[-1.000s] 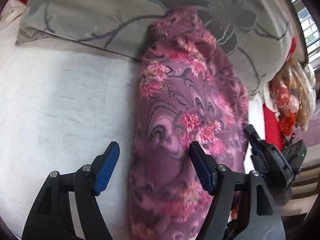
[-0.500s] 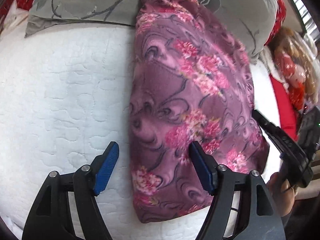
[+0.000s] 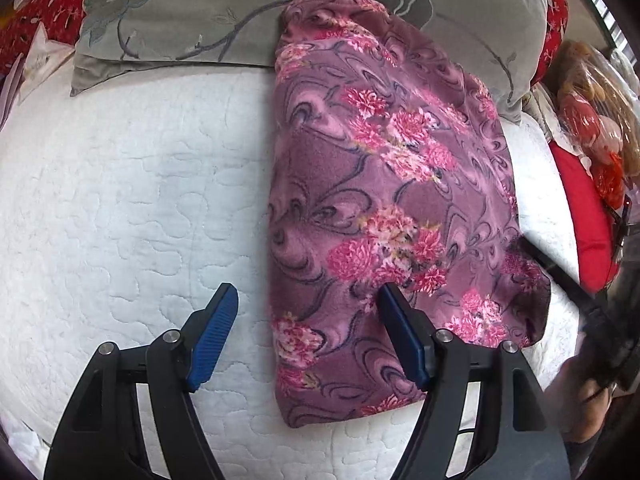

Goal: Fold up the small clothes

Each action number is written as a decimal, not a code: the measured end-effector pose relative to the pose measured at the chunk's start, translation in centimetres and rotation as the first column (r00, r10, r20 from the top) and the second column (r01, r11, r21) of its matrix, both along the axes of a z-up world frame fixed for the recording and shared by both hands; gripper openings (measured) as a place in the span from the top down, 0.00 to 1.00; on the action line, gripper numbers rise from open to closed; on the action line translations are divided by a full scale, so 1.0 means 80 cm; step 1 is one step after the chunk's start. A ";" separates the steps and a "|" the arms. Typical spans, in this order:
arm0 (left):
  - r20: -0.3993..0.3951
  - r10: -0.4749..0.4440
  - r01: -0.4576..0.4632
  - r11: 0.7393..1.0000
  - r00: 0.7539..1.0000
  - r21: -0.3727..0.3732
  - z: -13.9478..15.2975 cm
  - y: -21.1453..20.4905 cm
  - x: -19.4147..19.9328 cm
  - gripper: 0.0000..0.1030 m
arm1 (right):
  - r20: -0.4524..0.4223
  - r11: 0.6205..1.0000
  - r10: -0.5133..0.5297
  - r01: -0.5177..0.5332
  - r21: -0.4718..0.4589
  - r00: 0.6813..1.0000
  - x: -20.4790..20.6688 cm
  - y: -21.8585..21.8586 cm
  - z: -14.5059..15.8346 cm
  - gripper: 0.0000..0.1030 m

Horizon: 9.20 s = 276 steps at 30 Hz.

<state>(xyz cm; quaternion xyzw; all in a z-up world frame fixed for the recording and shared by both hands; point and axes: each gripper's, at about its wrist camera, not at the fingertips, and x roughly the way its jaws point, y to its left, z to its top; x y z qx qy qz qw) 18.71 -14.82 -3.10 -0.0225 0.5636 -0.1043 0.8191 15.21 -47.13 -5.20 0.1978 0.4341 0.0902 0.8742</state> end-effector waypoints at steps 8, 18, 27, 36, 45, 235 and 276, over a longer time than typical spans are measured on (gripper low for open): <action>-0.050 -0.007 0.005 0.999 0.999 -0.040 -0.023 0.010 0.012 0.29 | -0.009 0.998 0.061 -0.061 0.033 0.998 0.014 0.016 -0.017 0.73; 0.021 0.071 -0.064 0.969 0.997 -0.237 0.044 0.032 0.127 0.30 | -0.014 0.964 -0.165 0.164 0.208 0.986 0.114 -0.041 0.016 0.56; -0.088 0.100 -0.114 0.977 0.991 -0.180 -0.019 0.020 0.212 0.24 | -0.084 0.986 -0.163 0.165 0.017 0.983 0.230 -0.026 -0.006 0.94; -0.025 0.103 -0.106 0.956 0.994 -0.275 0.004 0.056 0.148 0.24 | 0.077 0.998 0.020 -0.015 -0.062 0.997 0.186 0.006 0.040 0.75; 0.029 0.061 -0.054 0.975 0.998 -0.216 0.024 0.059 0.090 0.24 | 0.000 0.988 0.122 -0.122 -0.092 0.992 0.155 0.045 0.040 0.70; 0.218 0.050 -0.109 0.956 0.975 0.272 0.001 0.153 -0.223 0.23 | -0.006 0.899 0.050 -0.048 -0.434 0.999 -0.209 0.243 0.067 0.13; 0.269 -0.079 0.056 0.994 0.960 0.091 0.071 0.081 -0.271 0.23 | 0.067 0.895 -0.055 0.079 -0.438 0.996 -0.239 0.196 0.099 0.08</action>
